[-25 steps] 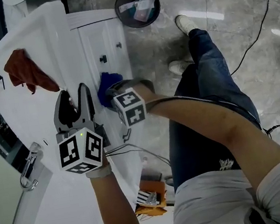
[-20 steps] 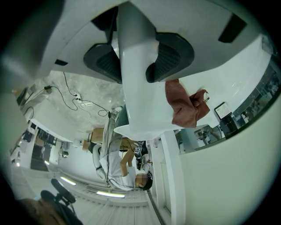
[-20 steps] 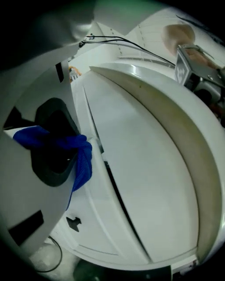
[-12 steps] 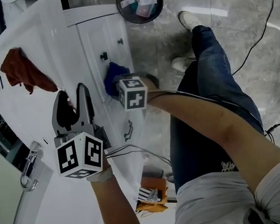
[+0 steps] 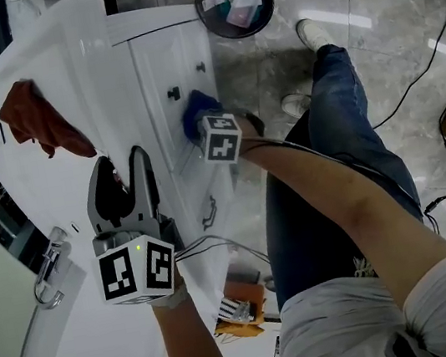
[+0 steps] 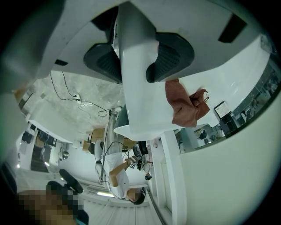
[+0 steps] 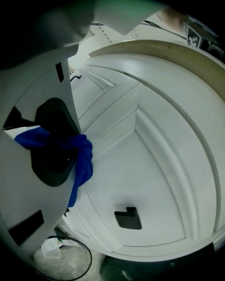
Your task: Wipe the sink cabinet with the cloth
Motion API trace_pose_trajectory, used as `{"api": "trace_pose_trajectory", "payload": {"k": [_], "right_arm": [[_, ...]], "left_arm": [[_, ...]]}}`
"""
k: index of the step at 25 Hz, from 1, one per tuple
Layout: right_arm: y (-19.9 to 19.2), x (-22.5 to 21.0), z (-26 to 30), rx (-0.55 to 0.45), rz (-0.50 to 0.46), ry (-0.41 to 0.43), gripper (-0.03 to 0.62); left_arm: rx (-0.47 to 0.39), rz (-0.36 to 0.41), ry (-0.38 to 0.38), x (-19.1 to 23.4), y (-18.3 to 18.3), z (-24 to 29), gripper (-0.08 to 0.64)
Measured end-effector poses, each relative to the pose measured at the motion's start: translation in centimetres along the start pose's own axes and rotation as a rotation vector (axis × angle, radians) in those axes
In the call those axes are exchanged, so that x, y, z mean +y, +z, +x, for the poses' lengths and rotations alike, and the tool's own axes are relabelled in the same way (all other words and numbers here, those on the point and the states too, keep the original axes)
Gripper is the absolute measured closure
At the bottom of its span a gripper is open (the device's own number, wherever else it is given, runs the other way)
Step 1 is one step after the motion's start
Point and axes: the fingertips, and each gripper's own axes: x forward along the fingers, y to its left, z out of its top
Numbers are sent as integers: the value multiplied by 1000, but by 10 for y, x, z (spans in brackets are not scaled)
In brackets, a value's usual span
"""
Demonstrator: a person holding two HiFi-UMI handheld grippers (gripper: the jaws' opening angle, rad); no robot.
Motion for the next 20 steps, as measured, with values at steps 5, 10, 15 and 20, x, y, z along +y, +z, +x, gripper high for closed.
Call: {"api": "trace_pose_trajectory", "payload": {"k": [5, 10, 15, 20], "right_arm": [[-19, -26, 15, 41, 40, -12, 522], [-28, -36, 21, 67, 57, 9, 522], [-15, -57, 9, 18, 105, -30, 522], [9, -111, -16, -64, 167, -124, 522]], "left_arm": [[1, 4, 7, 0, 0, 0, 334], [1, 4, 6, 0, -1, 0, 334], [1, 2, 7, 0, -1, 0, 334], [6, 7, 11, 0, -2, 0, 334]]}}
